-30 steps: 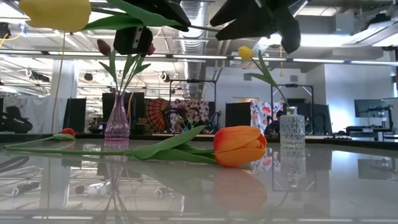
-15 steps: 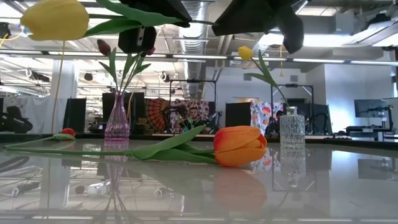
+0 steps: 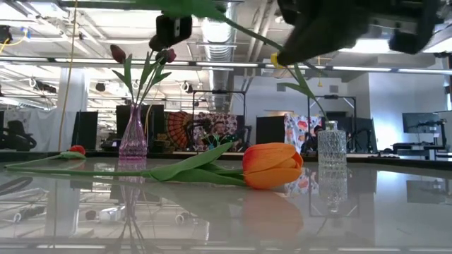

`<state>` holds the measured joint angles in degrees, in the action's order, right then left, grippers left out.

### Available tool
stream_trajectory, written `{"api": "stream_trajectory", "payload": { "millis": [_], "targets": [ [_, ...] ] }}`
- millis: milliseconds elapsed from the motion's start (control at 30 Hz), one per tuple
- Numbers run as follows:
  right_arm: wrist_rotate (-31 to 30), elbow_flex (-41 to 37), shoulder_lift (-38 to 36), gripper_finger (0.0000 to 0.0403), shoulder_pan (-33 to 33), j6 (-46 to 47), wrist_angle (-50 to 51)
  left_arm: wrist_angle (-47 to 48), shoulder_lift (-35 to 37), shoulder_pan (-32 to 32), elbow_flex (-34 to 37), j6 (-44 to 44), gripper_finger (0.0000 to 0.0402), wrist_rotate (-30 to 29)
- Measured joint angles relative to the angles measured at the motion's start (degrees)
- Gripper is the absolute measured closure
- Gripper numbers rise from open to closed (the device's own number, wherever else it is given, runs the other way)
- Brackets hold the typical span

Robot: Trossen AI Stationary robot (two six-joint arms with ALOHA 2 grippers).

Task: Sort flowers into vase by color
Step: Put the yellow tulip into the transparent vase

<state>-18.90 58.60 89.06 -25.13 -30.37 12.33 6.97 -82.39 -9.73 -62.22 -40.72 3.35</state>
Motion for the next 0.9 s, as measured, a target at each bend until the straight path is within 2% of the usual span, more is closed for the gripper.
{"api": "stream_trajectory", "payload": {
  "millis": [133,233,367,467,567,667,767,900],
  "targets": [
    [1.3,-4.3,-4.1,0.0378,-1.2,3.3,0.6,4.4,3.3,0.5,0.0,4.5,0.0282,-5.4],
    [2.3,-11.8,-11.6,0.0378,-0.6,6.7,-4.4,6.5,5.4,-1.0,0.0,9.0,0.0282,-11.3],
    [2.6,-26.0,-24.4,0.0378,2.2,9.3,-21.1,4.8,6.6,-3.1,1.8,12.8,0.0287,-16.1],
    [2.6,-36.0,-33.2,0.0378,5.8,10.4,-37.4,3.4,6.4,-4.8,3.2,14.9,0.0289,-18.0],
    [2.5,-43.2,-39.1,0.0378,10.9,11.2,-51.5,-1.8,5.4,-6.4,5.4,18.2,0.0289,-18.9],
    [2.4,-47.3,-42.1,0.0378,17.7,12.7,-60.7,-9.8,4.3,-7.7,8.9,22.1,0.0290,-18.9],
    [2.4,-49.3,-42.8,0.0378,25.5,16.6,-64.9,-20.4,3.1,-8.5,12.9,24.3,0.0290,-18.6],
    [2.3,-49.7,-42.8,0.0378,35.1,22.2,-65.7,-32.3,1.4,-10.1,18.3,27.5,0.0290,-16.9]
  ]
}}
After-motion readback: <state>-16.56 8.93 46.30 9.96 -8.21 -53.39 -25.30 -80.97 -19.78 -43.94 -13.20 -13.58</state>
